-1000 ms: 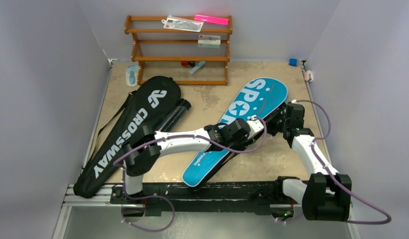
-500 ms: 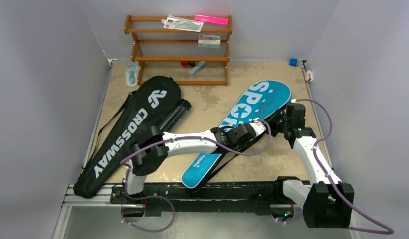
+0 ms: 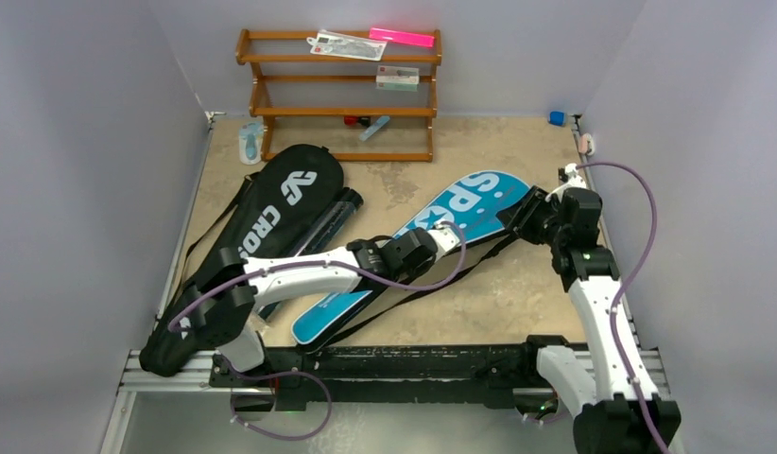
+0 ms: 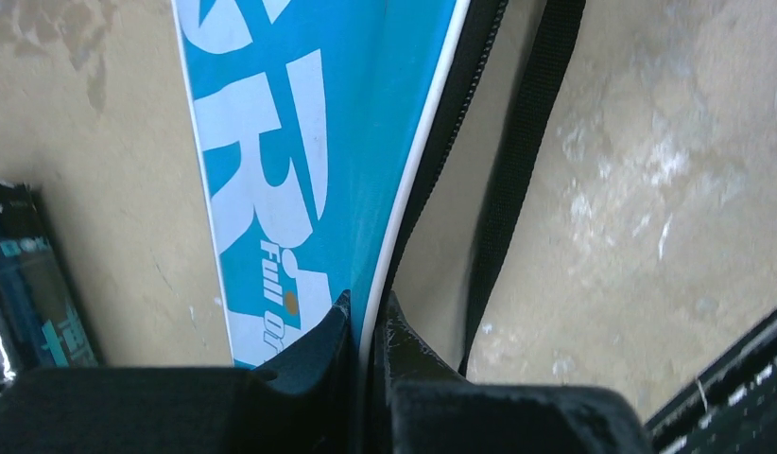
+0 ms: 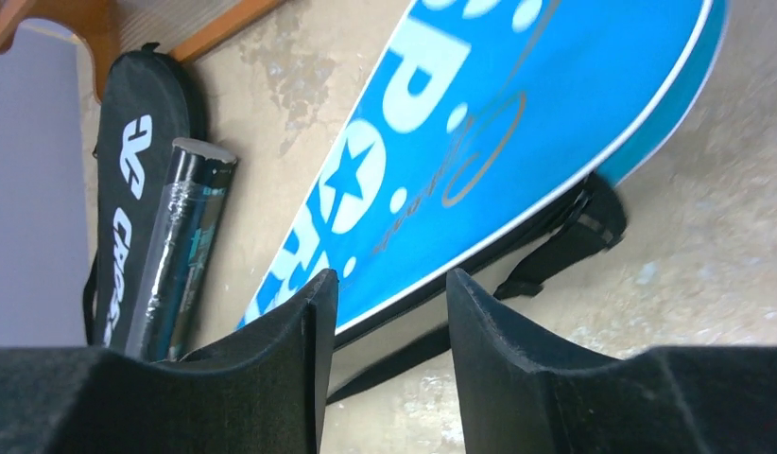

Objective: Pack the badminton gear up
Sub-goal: Pick up the racket bag from the center of the board, then zip the racket bag at the center of the board.

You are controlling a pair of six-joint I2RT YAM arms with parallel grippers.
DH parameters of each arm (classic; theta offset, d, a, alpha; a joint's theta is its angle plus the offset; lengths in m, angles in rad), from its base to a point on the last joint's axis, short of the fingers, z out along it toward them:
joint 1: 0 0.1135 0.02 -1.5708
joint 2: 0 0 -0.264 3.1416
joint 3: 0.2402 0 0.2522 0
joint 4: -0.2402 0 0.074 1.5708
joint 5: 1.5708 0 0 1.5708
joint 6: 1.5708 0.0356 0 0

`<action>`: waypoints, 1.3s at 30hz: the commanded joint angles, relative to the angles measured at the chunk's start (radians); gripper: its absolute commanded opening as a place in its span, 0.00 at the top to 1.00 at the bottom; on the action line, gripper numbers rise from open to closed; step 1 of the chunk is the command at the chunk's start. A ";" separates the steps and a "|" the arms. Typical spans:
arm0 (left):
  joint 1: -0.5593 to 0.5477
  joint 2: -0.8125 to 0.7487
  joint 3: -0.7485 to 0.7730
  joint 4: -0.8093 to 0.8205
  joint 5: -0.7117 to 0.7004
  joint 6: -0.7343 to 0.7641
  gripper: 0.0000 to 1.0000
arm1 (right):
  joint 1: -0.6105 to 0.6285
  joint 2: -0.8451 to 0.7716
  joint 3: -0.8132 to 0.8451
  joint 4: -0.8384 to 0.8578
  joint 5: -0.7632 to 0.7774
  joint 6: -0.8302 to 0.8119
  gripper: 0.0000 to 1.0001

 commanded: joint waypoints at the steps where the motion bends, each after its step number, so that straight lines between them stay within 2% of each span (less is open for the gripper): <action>1: 0.008 -0.132 -0.063 0.029 0.060 -0.036 1.00 | -0.004 -0.114 0.000 0.014 0.023 -0.133 0.54; 6: 0.028 -0.205 -0.102 0.057 0.108 -0.041 1.00 | -0.004 -0.174 -0.063 0.019 0.026 -0.125 0.65; 10: 0.036 -0.225 -0.116 0.057 0.116 -0.045 1.00 | -0.004 -0.173 -0.118 0.007 -0.001 -0.128 0.70; 20: 0.041 -0.240 -0.130 0.087 0.137 -0.041 1.00 | -0.004 -0.117 -0.198 0.100 -0.125 -0.121 0.72; 22: 0.040 -0.240 -0.130 0.090 0.142 -0.041 1.00 | -0.004 -0.093 -0.209 0.134 -0.148 -0.108 0.78; 25: 0.041 -0.243 -0.131 0.097 0.145 -0.041 1.00 | -0.004 -0.047 -0.218 0.176 -0.149 -0.076 1.00; 26: 0.042 -0.244 -0.130 0.096 0.146 -0.041 1.00 | -0.004 -0.027 -0.216 0.187 -0.143 -0.062 1.00; 33: 0.043 -0.248 -0.125 0.083 0.151 -0.042 1.00 | -0.004 0.057 -0.226 0.217 -0.009 0.039 1.00; 37: 0.043 -0.253 -0.132 0.083 0.147 -0.045 1.00 | -0.004 0.098 -0.203 0.136 0.230 0.159 1.00; 39: 0.044 -0.252 -0.135 0.079 0.145 -0.047 1.00 | -0.004 0.119 -0.179 0.091 0.302 0.170 1.00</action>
